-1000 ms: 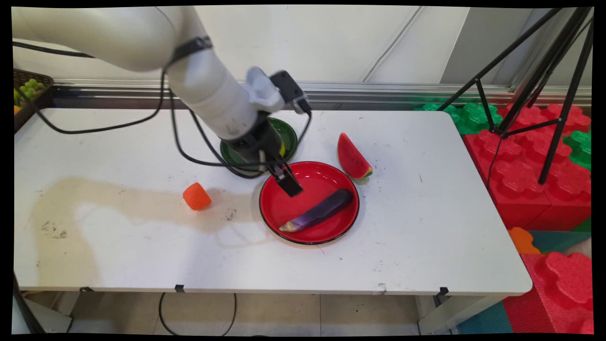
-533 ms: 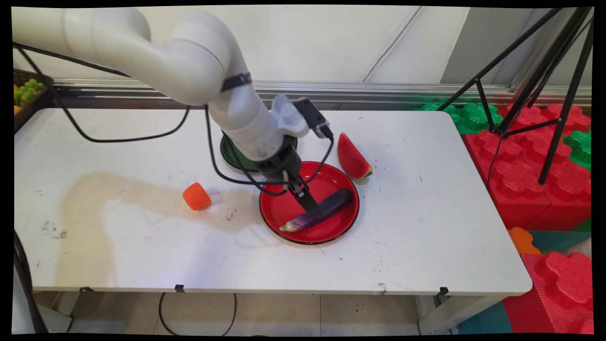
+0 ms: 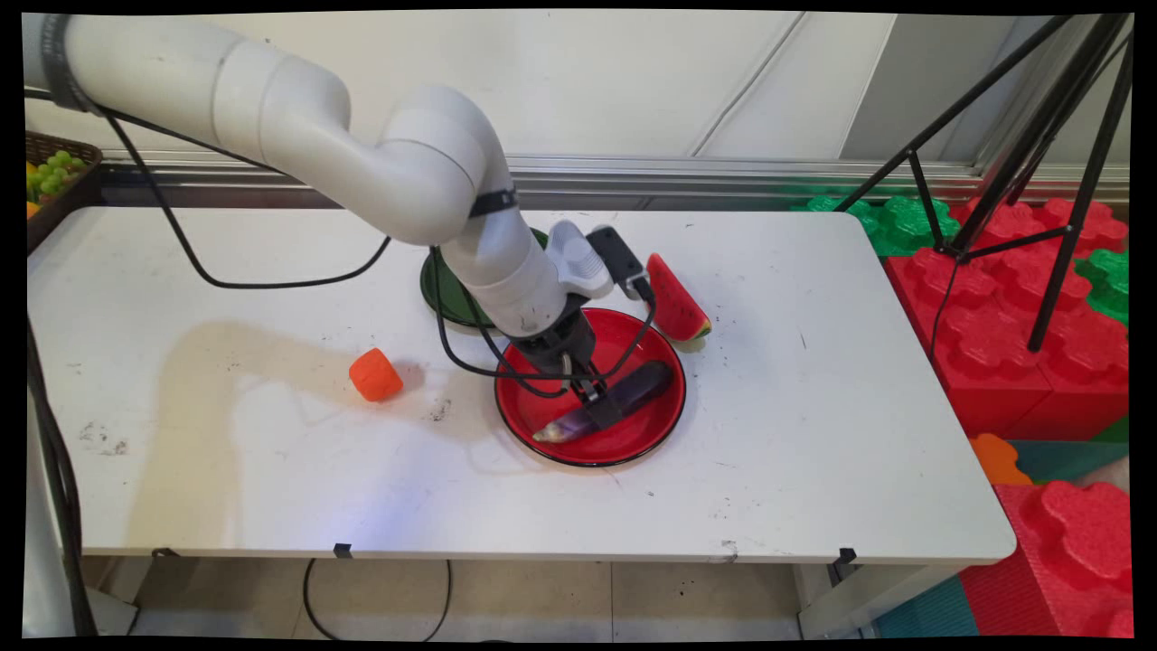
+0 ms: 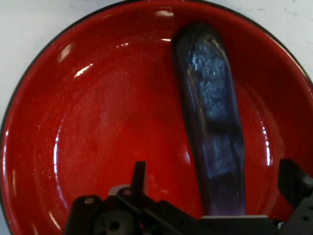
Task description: Pick up the eggplant from the red plate, then place the picked object on the table
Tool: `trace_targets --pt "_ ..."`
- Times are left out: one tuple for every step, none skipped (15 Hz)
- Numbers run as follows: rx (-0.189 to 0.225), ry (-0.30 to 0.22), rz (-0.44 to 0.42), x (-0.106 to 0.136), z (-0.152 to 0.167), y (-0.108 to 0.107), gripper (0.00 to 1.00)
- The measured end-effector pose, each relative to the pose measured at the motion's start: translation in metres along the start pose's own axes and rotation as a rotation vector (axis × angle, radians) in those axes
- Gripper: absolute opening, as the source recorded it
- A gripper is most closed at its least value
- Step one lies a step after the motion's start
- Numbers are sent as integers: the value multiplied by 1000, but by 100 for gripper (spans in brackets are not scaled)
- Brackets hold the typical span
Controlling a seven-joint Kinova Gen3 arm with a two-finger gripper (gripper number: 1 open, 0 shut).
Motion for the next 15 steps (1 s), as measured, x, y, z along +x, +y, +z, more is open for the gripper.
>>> trace_targets --pt "-1 -2 3 -1 5 0 100" --pt "-2 -4 5 -1 9 0 100" --pt "-3 -7 8 -2 13 0 100" --pt "-5 -8 10 -3 17 0 100" --pt "-5 -9 12 -3 20 0 100" --pt "-6 -10 14 -4 23 0 100" --pt "-7 -10 15 -4 25 0 100" --pt "-8 -9 17 -5 27 1 100" --pt "-10 -8 18 -5 29 1 0" --pt "-10 -5 19 -5 30 1 0" --pt "-10 0 21 -5 31 1 0" --pt "-9 5 24 -5 31 1 0" --pt "-6 12 28 -4 31 1 0" --pt "-4 17 32 -4 30 1 0" --pt "-1 22 36 -4 29 0 0"
